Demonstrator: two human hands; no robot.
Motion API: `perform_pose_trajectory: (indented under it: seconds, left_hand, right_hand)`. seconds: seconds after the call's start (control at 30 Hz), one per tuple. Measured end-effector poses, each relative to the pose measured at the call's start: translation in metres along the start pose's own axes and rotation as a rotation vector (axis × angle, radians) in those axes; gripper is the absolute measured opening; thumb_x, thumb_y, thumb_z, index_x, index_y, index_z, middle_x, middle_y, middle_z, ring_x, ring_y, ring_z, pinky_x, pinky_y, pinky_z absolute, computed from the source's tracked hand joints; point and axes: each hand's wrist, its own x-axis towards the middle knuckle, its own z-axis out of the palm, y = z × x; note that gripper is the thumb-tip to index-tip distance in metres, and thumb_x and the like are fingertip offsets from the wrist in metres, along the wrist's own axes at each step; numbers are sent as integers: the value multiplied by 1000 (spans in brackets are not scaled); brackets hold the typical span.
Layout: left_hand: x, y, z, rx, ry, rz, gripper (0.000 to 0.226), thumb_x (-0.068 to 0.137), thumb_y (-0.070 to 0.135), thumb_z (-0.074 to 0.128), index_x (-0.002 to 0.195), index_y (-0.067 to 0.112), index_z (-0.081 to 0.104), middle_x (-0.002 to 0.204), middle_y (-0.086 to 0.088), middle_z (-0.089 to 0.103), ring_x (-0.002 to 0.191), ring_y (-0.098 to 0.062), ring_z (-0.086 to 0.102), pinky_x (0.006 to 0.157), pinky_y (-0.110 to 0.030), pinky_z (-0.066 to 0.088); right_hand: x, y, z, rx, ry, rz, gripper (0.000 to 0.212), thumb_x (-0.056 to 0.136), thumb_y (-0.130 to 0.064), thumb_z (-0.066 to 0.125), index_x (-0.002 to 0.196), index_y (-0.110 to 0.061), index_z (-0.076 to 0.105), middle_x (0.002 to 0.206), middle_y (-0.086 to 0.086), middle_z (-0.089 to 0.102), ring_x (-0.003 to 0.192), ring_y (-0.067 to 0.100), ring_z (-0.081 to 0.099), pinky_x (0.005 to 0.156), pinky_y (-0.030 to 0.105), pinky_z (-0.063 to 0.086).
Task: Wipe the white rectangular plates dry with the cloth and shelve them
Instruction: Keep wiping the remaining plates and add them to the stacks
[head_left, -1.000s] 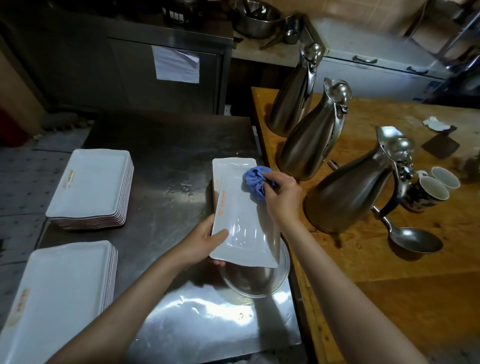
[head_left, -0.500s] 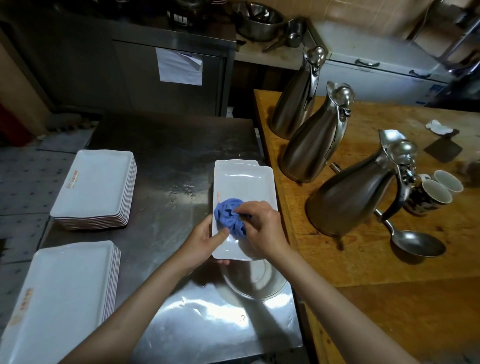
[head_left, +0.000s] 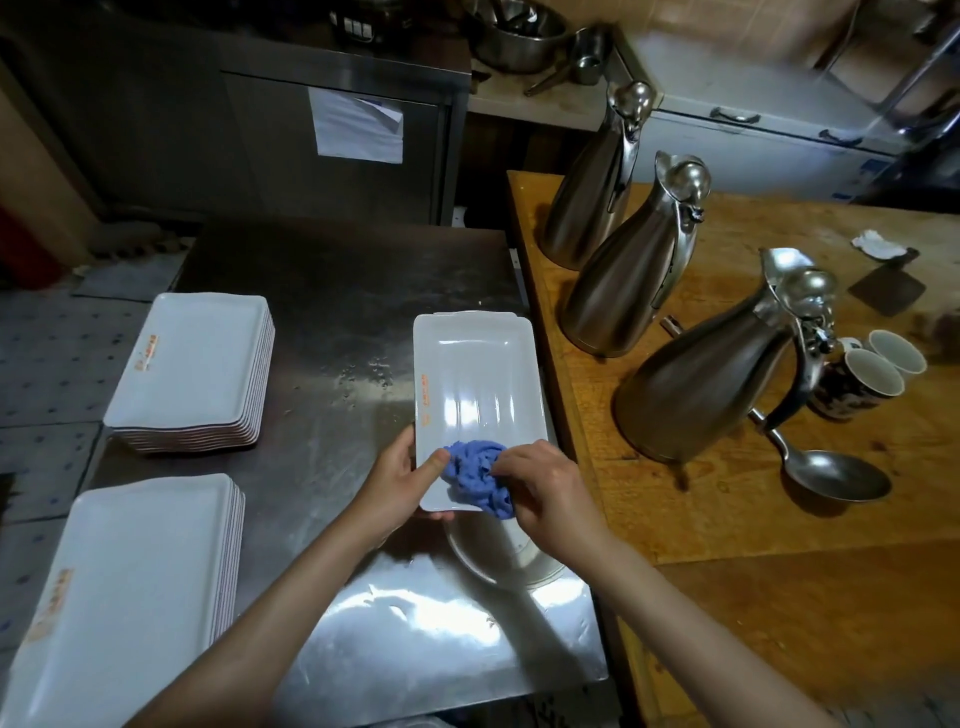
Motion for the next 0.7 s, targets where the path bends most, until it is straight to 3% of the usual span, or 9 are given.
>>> perform_pose_trajectory:
  seconds: [0.07, 0.13, 0.27, 0.37, 0.5, 0.7]
  left_hand:
    - [0, 3, 0, -54, 7, -34, 36, 96, 13, 50, 131, 18, 45, 124, -4, 59, 97, -12, 65, 70, -24, 57]
    - [-1, 6, -2, -83, -16, -59, 36, 96, 14, 50, 131, 21, 44, 122, -2, 60, 90, -15, 67, 61, -26, 57]
    - [-3, 9, -3, -46, -74, -75, 39, 97, 15, 49, 134, 18, 42, 112, -11, 64, 70, -21, 69, 49, -30, 54]
    - [-7, 10, 2, -6, -98, -68, 39, 97, 14, 49, 136, 12, 41, 97, -12, 65, 57, -20, 67, 45, -26, 51]
    - [-11, 11, 8, -1, -109, -67, 37, 97, 12, 49, 133, 12, 43, 98, -11, 67, 54, -20, 66, 44, -26, 50]
    - [-10, 7, 7, 36, -96, -89, 40, 96, 17, 50, 135, 13, 41, 101, -13, 67, 57, -22, 67, 47, -28, 52]
  right_hand:
    - [3, 5, -5, -62, 17, 7, 18, 69, -5, 59, 83, -5, 71, 81, 7, 69, 69, 28, 61, 66, 27, 46]
    - [5, 11, -8, -128, 27, 32, 26, 60, 6, 72, 84, -5, 71, 82, 8, 69, 72, 28, 61, 66, 28, 45]
    - [8, 13, -4, -180, 78, 66, 30, 60, 2, 78, 89, -3, 72, 85, 11, 68, 76, 30, 62, 66, 32, 49]
    - [18, 13, 0, -146, 165, 73, 19, 70, -4, 68, 88, -2, 72, 81, 13, 66, 72, 28, 62, 65, 27, 47]
    - [37, 17, 2, -161, 196, 156, 17, 76, -2, 69, 93, 0, 72, 83, 16, 63, 75, 29, 60, 63, 27, 45]
    - [58, 23, -4, -194, 201, 307, 25, 81, -5, 62, 105, -11, 67, 99, 8, 66, 92, 24, 58, 75, 30, 46]
